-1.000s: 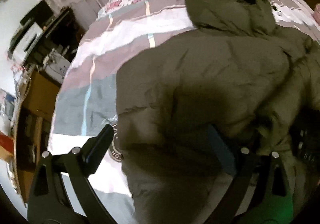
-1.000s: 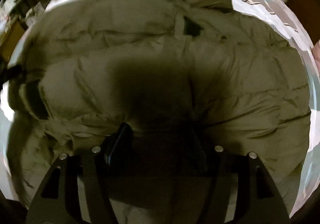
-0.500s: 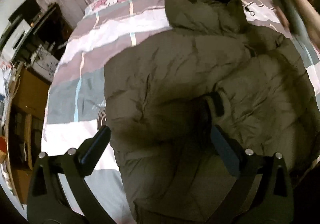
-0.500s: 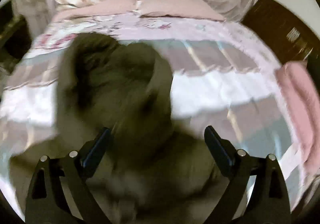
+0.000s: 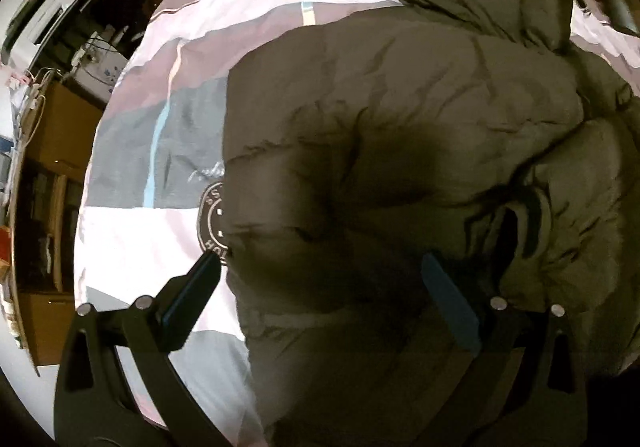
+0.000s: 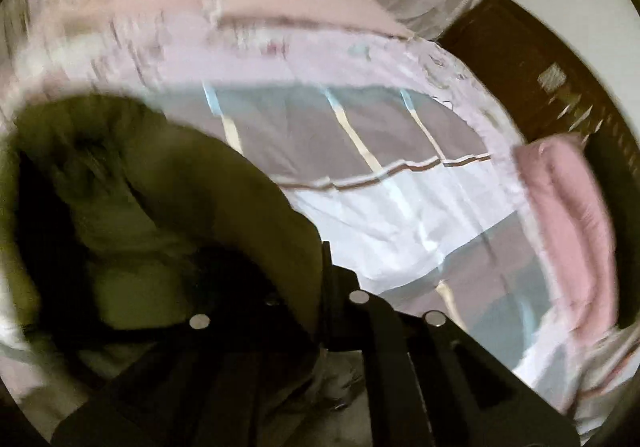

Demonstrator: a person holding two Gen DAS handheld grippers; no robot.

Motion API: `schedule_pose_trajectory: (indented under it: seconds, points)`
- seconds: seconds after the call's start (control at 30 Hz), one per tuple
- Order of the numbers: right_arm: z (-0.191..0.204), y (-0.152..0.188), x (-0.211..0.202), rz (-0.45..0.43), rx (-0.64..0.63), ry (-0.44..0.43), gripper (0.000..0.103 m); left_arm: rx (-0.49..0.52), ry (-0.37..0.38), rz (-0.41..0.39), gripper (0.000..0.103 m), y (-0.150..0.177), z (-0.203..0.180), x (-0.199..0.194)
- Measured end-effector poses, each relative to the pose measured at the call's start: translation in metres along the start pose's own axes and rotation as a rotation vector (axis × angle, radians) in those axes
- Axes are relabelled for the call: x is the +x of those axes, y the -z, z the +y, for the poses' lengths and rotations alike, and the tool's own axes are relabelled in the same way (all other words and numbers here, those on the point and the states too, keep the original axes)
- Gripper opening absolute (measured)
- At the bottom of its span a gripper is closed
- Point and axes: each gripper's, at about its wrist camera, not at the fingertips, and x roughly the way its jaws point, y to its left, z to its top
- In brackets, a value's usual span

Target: Fold large clothes

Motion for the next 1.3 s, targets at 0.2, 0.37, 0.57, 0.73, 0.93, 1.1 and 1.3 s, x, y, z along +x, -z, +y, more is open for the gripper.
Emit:
schedule_pose_trajectory:
  seconds: [0.2,0.37,0.57,0.73,0.93,1.1,1.3]
  points:
    - [-0.048,0.081,-0.156,-0.305,-0.172,-0.345,0.003,-0.062,0.016,-0.034,0.101,0.006,0.01,-0.022]
    - [-0.106,0.189,-0.212,-0.277,-0.45,-0.409,0.008,-0.171,0.038,-0.087,0.101,0.008,0.03,-0.045]
    - [-0.178,0.272,-0.156,-0.031,-0.279,-0.21,0.073,-0.22,0.056,-0.107,0.101,0.011,0.032,-0.059]
    - [-0.188,0.273,-0.158,0.05,-0.111,-0.307,0.08,-0.196,0.029,-0.138,0.101,0.006,0.021,-0.057]
    - [-0.193,0.252,-0.162,0.103,-0.052,-0.239,0.086,-0.183,0.154,-0.13,0.101,-0.017,0.01,-0.032]
    - [-0.181,0.269,-0.147,0.301,-0.222,-0.28,0.089,-0.249,0.272,-0.136,0.101,-0.033,0.005,-0.023]
    - [-0.176,0.288,-0.192,0.286,-0.414,-0.559,0.089,-0.326,0.452,-0.077,0.048,-0.04,-0.006,0.004]
